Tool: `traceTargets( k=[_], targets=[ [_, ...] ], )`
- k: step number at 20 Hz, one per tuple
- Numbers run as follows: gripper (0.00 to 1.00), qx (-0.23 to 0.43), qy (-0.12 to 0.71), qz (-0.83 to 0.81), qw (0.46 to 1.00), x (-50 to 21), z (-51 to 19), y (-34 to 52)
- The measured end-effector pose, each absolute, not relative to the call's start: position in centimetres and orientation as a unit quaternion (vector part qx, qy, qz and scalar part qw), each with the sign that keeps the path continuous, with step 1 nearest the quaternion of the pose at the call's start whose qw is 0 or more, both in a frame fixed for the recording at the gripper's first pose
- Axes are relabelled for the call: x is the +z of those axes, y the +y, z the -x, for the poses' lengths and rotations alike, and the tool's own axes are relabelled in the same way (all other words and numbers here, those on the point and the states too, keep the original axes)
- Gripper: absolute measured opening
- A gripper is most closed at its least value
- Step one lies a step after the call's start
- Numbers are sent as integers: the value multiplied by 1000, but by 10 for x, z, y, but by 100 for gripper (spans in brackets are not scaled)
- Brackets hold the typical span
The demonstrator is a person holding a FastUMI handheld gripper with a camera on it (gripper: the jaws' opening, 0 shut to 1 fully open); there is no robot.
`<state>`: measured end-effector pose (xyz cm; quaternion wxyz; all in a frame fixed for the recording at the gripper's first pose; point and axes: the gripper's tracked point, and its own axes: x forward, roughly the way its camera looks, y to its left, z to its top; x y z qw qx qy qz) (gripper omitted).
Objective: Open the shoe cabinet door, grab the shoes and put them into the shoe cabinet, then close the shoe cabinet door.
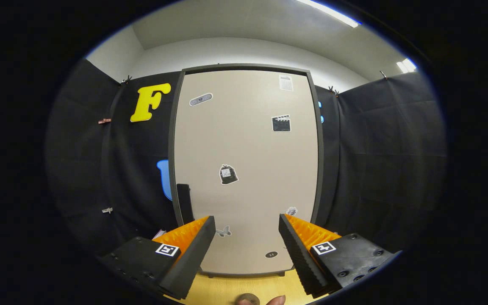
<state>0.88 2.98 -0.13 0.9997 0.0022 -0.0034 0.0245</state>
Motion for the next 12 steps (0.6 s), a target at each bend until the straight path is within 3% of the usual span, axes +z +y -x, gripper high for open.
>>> traceTargets(
  k=[12],
  targets=[
    [98,76,-12,-16,997,-5,-57,122]
  ],
)
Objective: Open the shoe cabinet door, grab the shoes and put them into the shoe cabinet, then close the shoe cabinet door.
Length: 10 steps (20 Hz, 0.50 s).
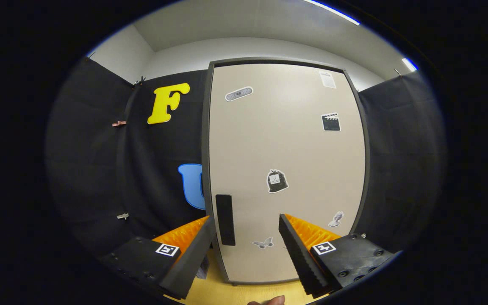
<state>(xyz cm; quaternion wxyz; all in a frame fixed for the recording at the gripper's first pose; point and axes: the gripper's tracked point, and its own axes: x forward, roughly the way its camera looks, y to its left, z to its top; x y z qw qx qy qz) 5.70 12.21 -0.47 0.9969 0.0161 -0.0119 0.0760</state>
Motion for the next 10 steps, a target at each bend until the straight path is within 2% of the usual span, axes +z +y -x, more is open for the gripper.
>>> traceTargets(
  k=[10],
  targets=[
    [97,75,19,-18,997,-52,-136,173]
  ],
)
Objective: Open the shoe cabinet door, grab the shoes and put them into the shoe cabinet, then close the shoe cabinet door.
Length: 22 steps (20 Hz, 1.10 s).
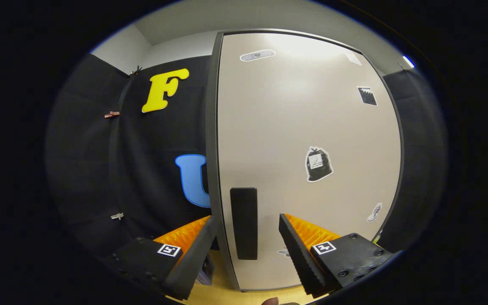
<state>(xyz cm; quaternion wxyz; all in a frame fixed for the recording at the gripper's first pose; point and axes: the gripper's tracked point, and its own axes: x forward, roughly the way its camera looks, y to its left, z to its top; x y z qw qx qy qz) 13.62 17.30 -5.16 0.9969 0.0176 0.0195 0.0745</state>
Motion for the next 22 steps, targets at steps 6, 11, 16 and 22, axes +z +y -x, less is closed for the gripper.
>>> traceTargets(
  k=[6,11,16,22],
  targets=[
    [49,47,26,-9,999,-70,-158,175],
    [29,51,17,-6,999,-72,-157,171],
    [21,67,9,-6,998,-67,-137,170],
    [21,115,13,-9,993,-64,-76,150]
  ],
)
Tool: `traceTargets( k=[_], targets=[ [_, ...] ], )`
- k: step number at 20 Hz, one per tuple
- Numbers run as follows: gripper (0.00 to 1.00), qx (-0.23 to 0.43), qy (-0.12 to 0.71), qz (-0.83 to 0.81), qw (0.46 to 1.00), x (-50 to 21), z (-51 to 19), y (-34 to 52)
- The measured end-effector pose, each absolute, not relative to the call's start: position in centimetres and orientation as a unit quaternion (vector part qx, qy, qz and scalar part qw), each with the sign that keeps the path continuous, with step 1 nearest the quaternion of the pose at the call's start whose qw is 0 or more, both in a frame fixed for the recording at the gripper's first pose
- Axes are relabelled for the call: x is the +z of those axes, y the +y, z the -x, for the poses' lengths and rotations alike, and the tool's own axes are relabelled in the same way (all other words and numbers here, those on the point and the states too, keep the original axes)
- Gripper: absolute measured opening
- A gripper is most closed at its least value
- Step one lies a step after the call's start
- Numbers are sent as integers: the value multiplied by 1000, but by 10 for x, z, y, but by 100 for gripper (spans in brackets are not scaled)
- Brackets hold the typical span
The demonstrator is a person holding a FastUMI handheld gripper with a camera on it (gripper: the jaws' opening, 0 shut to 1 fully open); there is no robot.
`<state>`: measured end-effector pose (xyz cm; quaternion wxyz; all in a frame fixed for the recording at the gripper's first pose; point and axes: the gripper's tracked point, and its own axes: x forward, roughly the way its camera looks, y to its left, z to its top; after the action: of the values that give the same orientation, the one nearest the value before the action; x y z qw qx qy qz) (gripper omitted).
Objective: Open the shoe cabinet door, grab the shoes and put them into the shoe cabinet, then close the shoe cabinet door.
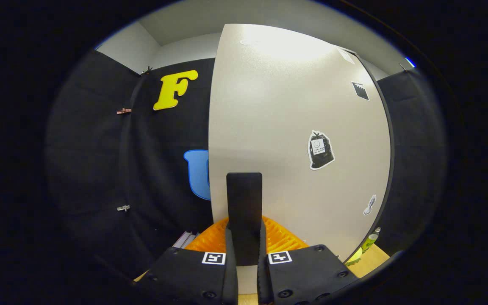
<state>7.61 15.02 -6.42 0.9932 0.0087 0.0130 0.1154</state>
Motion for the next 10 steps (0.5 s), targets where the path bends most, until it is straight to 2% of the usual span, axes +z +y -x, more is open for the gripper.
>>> traceTargets(
  k=[10],
  targets=[
    [21,154,21,-21,988,-58,1,86]
  ],
)
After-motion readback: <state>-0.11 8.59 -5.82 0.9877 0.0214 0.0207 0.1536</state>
